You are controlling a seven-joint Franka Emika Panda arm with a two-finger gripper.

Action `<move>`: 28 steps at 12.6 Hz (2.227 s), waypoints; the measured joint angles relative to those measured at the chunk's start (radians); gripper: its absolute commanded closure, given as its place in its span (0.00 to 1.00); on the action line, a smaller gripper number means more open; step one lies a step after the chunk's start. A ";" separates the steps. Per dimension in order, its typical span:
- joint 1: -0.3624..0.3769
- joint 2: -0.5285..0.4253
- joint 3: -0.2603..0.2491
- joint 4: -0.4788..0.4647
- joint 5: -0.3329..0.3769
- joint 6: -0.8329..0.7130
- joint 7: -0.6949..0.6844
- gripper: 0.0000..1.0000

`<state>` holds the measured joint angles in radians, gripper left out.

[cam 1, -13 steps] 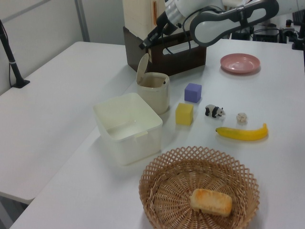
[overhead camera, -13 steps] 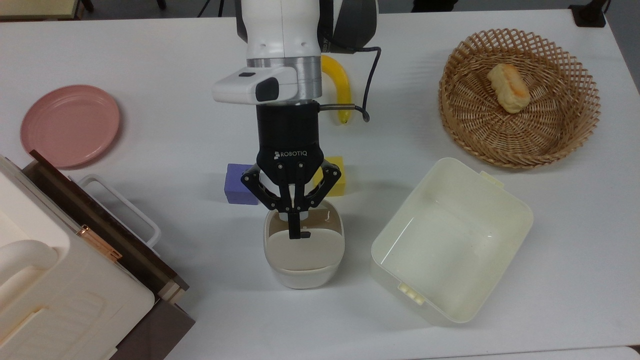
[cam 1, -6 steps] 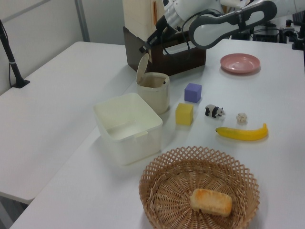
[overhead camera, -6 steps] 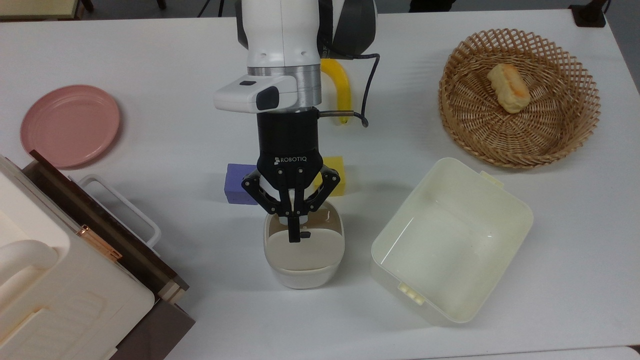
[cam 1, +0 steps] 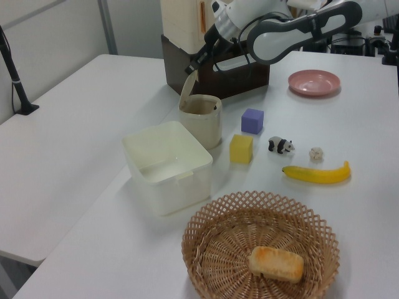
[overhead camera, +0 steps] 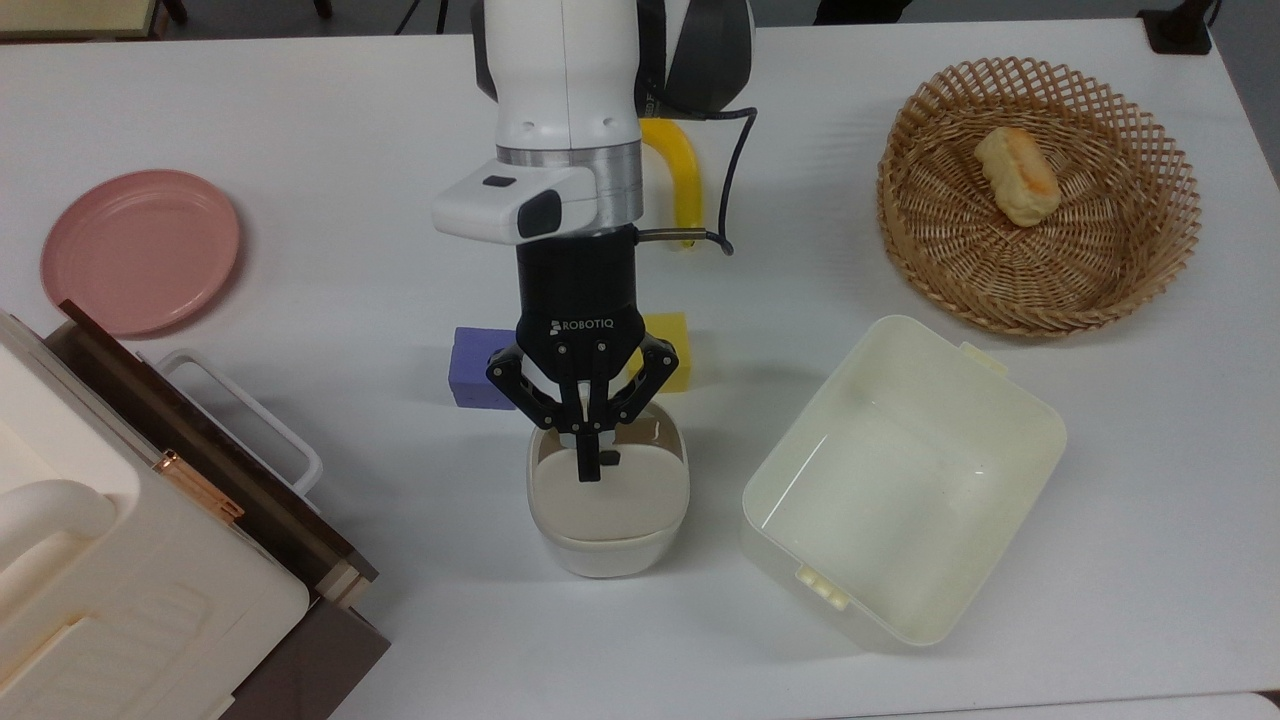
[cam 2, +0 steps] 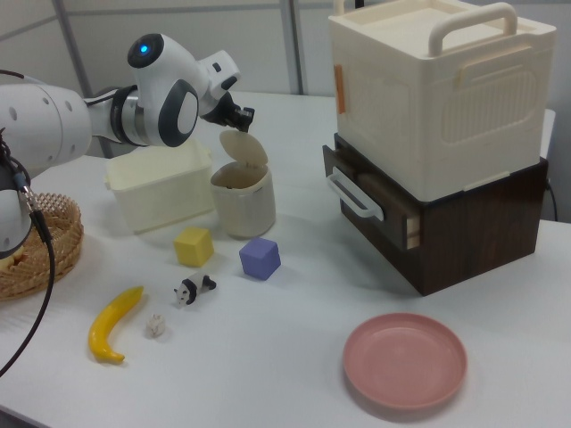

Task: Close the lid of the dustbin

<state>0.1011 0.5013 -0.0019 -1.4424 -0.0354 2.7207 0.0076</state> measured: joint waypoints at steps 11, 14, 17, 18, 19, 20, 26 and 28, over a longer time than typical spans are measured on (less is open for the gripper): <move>0.023 -0.009 0.001 -0.027 0.000 -0.297 -0.045 1.00; 0.031 0.002 0.001 -0.040 -0.001 -0.296 -0.045 1.00; 0.031 0.001 0.000 -0.040 -0.001 -0.296 -0.045 1.00; 0.031 0.001 0.000 -0.040 -0.001 -0.296 -0.045 1.00; 0.031 0.001 0.000 -0.039 -0.001 -0.297 -0.045 1.00; 0.030 -0.001 -0.001 -0.039 -0.001 -0.297 -0.045 1.00; 0.017 -0.117 -0.008 -0.021 -0.001 -0.492 -0.044 1.00; 0.007 -0.182 -0.010 -0.020 -0.001 -0.611 -0.041 1.00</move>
<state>0.1080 0.3189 -0.0119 -1.4624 -0.0363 2.1093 -0.0332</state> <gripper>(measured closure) 0.991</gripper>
